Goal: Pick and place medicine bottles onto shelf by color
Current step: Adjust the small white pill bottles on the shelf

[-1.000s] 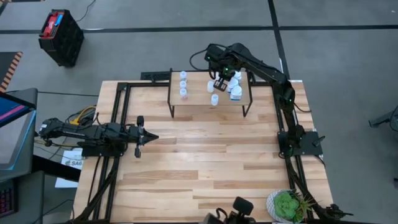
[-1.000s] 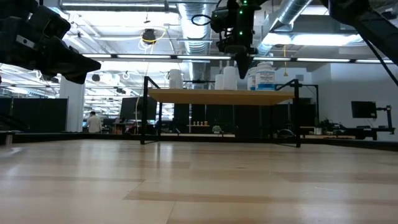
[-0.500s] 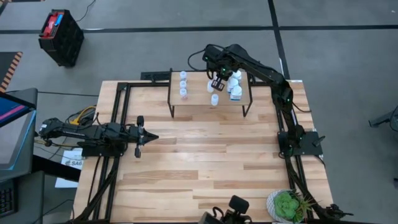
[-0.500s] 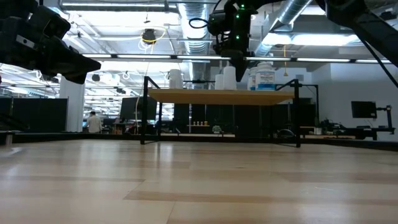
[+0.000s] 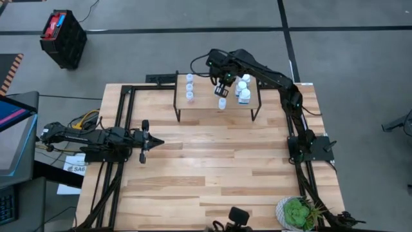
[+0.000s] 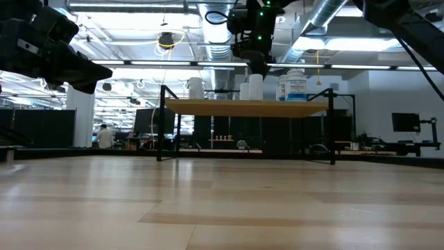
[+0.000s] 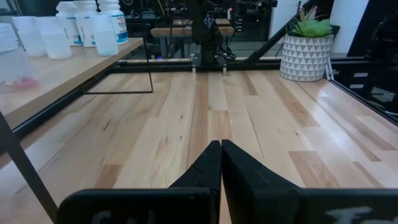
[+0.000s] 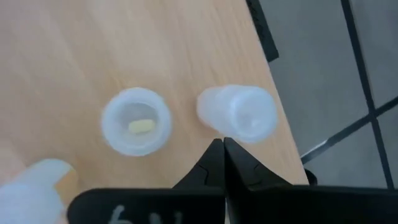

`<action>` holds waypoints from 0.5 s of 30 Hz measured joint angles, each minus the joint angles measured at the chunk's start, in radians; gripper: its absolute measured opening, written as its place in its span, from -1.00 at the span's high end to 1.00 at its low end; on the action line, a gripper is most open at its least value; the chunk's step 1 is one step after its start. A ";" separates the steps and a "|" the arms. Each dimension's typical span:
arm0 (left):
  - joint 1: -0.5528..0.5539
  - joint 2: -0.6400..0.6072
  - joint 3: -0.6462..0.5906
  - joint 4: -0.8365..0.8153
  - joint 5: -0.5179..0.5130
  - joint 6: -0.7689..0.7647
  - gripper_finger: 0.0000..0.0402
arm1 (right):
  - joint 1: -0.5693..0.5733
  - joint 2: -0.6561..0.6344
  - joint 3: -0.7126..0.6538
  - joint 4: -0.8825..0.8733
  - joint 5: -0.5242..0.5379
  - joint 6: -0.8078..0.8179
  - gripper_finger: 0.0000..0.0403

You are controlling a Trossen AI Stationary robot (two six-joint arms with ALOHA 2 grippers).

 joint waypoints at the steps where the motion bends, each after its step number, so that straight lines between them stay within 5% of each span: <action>1: 0.000 0.000 0.000 0.000 0.000 0.000 1.00 | 0.004 0.000 0.000 0.001 -0.005 -0.009 0.95; 15: 0.000 0.000 0.000 0.000 0.000 0.000 1.00 | -0.012 -0.005 0.001 -0.052 0.092 0.035 0.95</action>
